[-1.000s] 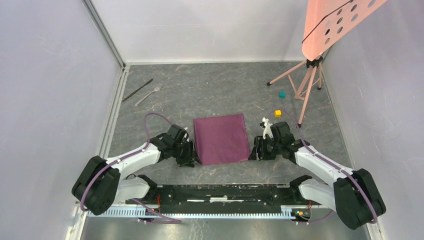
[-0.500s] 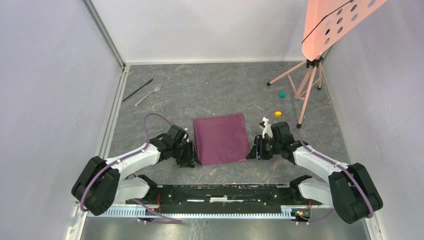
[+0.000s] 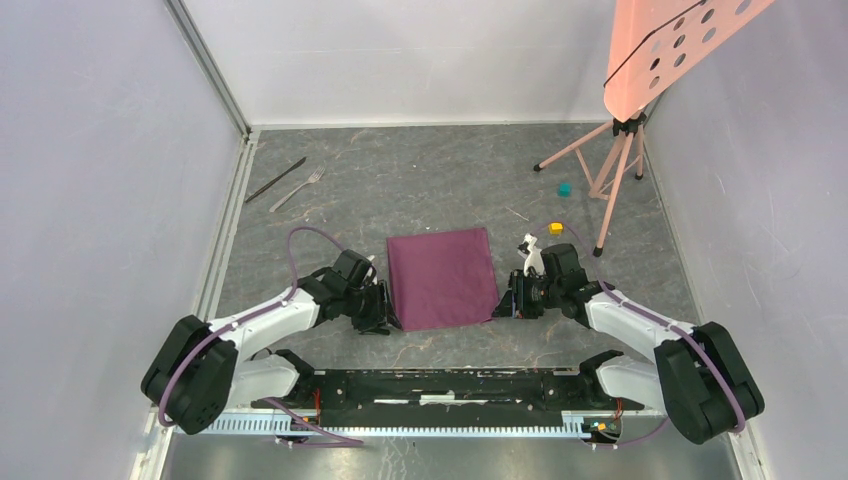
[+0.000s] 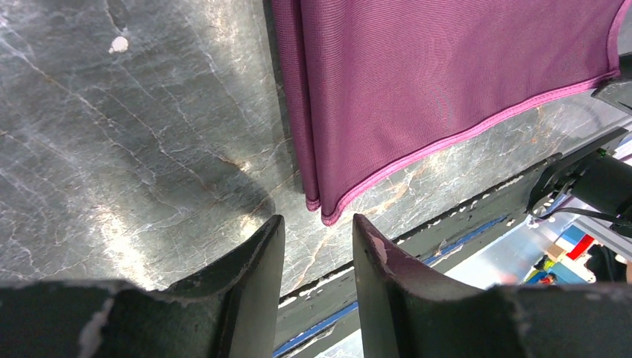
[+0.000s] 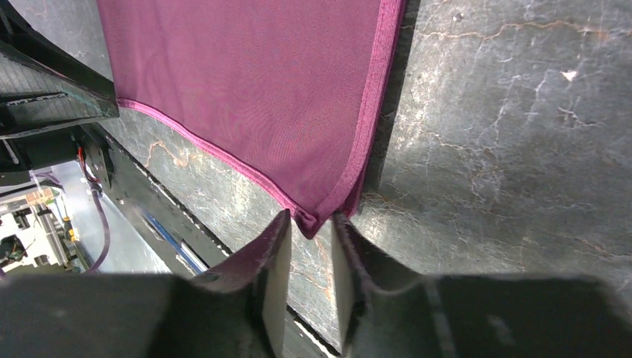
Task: Fold the napkin into a case and place the utensils inside
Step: Pick up the top corner of the square-folded napkin from the folded napkin, then fold the top corner of the square-folded napkin into a folded napkin.
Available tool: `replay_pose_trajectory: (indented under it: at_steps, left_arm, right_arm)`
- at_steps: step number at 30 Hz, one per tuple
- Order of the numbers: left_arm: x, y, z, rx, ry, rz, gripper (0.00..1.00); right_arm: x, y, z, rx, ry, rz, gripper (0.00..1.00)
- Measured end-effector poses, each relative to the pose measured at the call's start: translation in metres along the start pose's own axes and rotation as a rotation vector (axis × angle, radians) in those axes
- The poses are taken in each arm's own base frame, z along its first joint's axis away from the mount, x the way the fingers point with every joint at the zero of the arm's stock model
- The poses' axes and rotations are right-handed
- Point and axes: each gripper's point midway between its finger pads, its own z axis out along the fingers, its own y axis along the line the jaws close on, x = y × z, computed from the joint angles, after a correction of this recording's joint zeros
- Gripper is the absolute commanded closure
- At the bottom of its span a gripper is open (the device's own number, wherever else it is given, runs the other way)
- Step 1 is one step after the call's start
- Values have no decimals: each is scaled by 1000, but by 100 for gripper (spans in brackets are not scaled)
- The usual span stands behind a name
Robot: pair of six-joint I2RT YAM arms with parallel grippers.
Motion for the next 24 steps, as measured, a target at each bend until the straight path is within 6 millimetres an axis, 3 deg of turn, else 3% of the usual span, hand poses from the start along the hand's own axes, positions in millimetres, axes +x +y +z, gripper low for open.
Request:
replay_pose_trajectory:
  at_steps: [5,14,24]
  left_arm:
    - [-1,-2,-2,7,-8,4,55]
    - [0,0,-2,1,-5,1,51]
    - [1,6,0,-30,-2,-7,55]
  right_arm:
    - [1,-1,1,3,6,4,67]
    - [1,-3,1,12,5,-4,100]
    - [-10,6,-5,25,17,-77,99]
